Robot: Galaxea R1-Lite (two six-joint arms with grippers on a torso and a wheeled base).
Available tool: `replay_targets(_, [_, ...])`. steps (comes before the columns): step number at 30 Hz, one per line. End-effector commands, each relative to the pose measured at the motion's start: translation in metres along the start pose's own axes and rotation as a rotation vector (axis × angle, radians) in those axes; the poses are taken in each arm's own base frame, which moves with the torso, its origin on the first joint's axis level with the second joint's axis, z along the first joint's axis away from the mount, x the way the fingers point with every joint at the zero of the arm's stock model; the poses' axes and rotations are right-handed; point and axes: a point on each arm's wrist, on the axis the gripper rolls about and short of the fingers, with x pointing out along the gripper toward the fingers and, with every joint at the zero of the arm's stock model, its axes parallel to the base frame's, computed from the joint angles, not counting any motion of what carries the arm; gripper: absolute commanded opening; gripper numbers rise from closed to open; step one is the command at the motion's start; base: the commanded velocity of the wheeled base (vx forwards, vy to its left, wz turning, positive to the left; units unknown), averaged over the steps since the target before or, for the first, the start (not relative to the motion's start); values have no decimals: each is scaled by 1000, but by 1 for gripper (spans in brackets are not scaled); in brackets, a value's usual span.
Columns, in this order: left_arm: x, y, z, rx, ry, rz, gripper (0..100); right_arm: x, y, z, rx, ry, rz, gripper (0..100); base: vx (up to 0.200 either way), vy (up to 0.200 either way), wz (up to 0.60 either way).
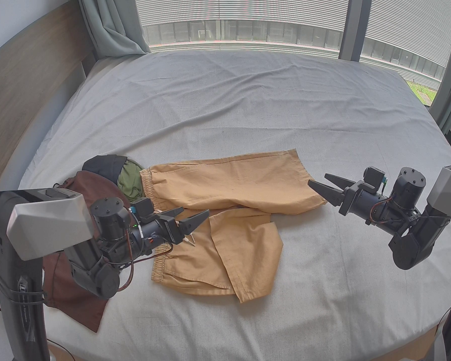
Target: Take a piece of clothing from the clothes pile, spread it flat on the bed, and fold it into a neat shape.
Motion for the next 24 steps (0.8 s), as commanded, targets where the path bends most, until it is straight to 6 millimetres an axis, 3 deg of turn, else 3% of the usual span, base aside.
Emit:
replay_targets(1, [13,6,-22,-19,42,-5,100,-2,-1,4,-7,-12,-5,100,0,0,0])
replay_targets(16, [30,0,-39,-23,65,-37,100,-2,-1,5,-8,-13,-5,100,0,0,0])
replay_targets(24, [42,7,-50,-21,64,-35,100,-2,-1,4,-8,-11,-4,100,0,0,0])
